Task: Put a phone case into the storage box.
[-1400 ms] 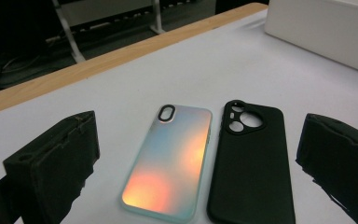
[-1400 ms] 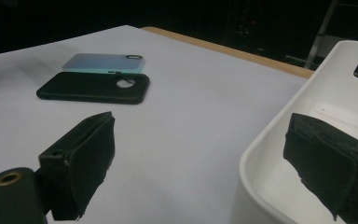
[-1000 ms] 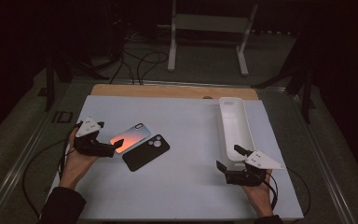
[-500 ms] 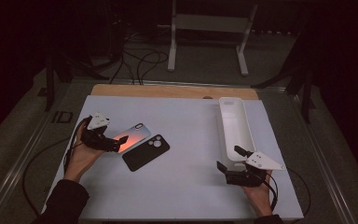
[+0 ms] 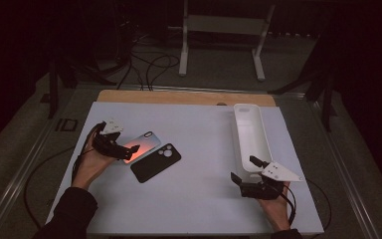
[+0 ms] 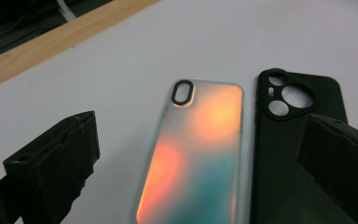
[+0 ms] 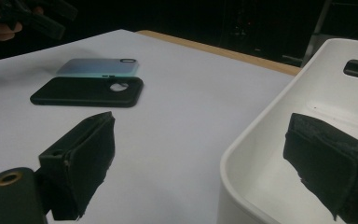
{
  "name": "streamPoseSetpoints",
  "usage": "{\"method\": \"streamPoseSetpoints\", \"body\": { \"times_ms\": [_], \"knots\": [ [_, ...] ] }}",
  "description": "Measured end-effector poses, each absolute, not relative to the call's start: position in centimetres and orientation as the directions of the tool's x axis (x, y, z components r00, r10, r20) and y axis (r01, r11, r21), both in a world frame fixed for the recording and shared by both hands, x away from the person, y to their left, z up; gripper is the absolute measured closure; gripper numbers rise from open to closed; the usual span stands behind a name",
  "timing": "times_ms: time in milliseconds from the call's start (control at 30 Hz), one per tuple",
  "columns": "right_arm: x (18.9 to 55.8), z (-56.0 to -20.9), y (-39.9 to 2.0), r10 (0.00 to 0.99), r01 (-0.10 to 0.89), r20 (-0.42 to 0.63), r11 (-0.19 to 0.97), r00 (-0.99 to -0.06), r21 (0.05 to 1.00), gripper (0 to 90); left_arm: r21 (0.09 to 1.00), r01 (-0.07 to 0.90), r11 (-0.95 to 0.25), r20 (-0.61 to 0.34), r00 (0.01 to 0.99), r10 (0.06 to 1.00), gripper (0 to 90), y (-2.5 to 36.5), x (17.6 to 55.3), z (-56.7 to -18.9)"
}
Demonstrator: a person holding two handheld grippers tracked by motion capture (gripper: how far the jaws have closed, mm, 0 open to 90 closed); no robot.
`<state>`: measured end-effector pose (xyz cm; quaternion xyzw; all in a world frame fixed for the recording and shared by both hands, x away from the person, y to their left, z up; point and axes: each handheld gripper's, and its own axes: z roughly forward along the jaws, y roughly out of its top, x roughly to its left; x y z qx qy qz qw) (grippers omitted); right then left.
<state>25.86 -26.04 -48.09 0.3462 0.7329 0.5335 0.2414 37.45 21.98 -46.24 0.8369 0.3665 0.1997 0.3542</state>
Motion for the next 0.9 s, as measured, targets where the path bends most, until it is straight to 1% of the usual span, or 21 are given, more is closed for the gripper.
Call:
{"method": "streamPoseSetpoints", "body": {
  "times_ms": [533, 900],
  "knots": [
    [25.9, -48.1, -26.1, 0.763, 0.249, 0.014, 0.194, -0.647, 0.949, 8.9, 0.646, 0.529, -0.55, 0.08, 0.67, 0.738, 0.0, 21.0, 39.4, -48.4],
    [25.9, -48.1, -26.1, 0.763, 0.249, 0.013, 0.195, -0.647, 0.949, 8.9, 0.592, 0.582, -0.558, 0.042, 0.668, 0.743, 0.0, 20.8, 40.4, -49.9]
  ]
}}
